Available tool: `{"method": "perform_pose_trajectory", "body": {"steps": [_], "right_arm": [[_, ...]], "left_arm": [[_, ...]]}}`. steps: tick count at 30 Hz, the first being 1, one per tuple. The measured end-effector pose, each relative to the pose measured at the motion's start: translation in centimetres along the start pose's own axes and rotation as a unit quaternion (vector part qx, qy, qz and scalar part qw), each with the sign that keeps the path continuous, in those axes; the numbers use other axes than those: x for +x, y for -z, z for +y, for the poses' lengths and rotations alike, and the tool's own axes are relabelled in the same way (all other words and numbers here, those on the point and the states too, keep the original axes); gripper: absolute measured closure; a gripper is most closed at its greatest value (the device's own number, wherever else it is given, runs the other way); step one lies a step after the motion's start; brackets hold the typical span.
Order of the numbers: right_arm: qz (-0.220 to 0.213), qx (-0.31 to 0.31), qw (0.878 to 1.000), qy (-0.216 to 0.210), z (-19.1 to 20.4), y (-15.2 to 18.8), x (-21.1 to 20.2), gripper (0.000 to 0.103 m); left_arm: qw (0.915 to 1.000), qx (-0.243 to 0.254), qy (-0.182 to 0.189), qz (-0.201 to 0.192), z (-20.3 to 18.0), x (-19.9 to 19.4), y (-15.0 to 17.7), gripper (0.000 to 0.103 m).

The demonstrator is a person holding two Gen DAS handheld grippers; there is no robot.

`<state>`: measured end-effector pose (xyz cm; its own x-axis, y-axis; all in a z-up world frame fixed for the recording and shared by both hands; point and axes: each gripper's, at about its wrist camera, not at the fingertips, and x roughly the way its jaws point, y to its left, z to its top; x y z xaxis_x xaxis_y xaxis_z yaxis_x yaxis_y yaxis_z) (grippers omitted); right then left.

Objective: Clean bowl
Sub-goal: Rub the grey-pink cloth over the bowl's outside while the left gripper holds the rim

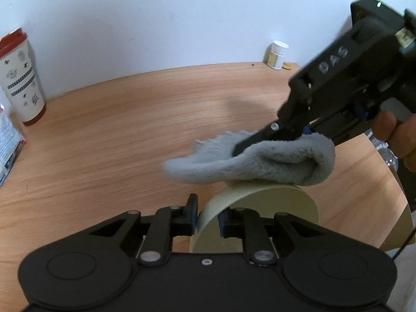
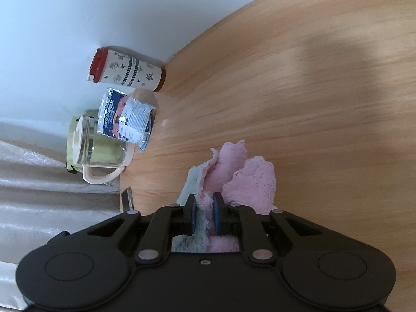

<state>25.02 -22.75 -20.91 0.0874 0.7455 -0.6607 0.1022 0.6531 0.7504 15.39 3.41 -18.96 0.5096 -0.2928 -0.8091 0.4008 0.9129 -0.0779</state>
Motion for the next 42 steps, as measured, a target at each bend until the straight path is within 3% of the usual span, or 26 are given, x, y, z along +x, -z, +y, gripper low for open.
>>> {"method": "perform_pose_trajectory", "body": {"steps": [8, 13, 17, 21, 30, 42], "right_arm": [[0.021, 0.047, 0.998, 0.034, -4.6, -0.6, 0.0, 0.087], [0.024, -0.002, 0.999, 0.046, -2.0, -1.7, 0.7, 0.087], [0.036, -0.048, 0.998, 0.025, 1.1, -1.9, 1.3, 0.087], [0.042, -0.085, 0.995, 0.035, 2.6, -2.0, 1.7, 0.089], [0.008, 0.027, 0.998, 0.048, -4.1, -3.9, -0.5, 0.089], [-0.03, 0.078, 0.996, 0.005, -7.2, -4.2, -1.3, 0.089]], "left_arm": [[0.9997, 0.025, 0.009, 0.0, -0.3, 0.5, -0.7, 0.088], [0.9988, 0.047, 0.011, 0.005, -0.7, 0.7, -1.1, 0.088], [0.998, 0.062, 0.011, 0.006, -1.0, 1.1, -1.5, 0.088], [0.9982, 0.052, 0.027, 0.01, -0.3, 2.0, -2.2, 0.088], [0.9989, 0.019, 0.039, 0.019, 1.1, 4.2, -3.7, 0.089], [0.9971, 0.011, 0.066, 0.036, 2.8, 6.9, -5.1, 0.089]]}}
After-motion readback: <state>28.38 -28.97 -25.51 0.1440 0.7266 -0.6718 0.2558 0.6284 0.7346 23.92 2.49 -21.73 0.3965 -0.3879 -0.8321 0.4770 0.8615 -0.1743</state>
